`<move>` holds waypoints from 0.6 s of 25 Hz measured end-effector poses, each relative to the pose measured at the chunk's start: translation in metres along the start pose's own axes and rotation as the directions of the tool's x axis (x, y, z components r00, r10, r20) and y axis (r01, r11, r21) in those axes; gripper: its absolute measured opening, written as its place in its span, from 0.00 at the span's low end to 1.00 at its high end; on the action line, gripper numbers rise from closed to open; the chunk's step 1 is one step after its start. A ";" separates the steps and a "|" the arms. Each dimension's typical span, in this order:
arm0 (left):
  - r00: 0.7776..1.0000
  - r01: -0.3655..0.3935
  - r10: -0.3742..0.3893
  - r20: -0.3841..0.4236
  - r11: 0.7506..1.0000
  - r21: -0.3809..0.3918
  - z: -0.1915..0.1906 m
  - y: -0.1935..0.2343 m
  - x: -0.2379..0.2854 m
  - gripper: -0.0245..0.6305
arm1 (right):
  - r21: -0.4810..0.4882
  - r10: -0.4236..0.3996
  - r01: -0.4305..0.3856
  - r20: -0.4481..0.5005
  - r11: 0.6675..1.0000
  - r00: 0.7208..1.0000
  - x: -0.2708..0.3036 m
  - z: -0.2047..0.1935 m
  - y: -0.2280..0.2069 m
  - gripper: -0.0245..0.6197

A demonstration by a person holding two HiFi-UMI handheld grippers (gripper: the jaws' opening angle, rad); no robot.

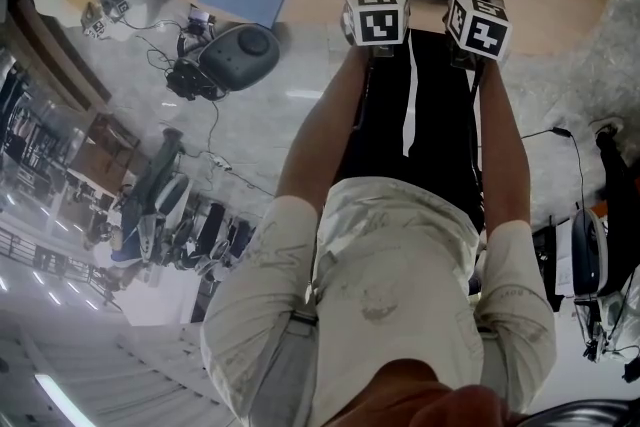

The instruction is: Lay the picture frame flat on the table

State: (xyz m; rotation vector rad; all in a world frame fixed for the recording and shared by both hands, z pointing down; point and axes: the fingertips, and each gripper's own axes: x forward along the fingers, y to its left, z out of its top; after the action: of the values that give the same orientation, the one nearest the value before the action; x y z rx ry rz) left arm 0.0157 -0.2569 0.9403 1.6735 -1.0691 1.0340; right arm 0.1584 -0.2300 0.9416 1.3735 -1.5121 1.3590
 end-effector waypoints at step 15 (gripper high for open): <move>0.999 0.020 -0.021 0.040 1.000 0.014 0.025 -0.007 -0.039 0.26 | -0.010 0.077 -0.077 0.002 0.997 0.997 -0.034 0.018 0.022 0.25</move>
State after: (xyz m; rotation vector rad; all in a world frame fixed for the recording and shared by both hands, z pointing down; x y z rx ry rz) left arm 0.0154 -0.2703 0.8953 1.7198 -1.0710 1.0005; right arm 0.1474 -0.2409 0.8995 1.3232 -1.5855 1.3949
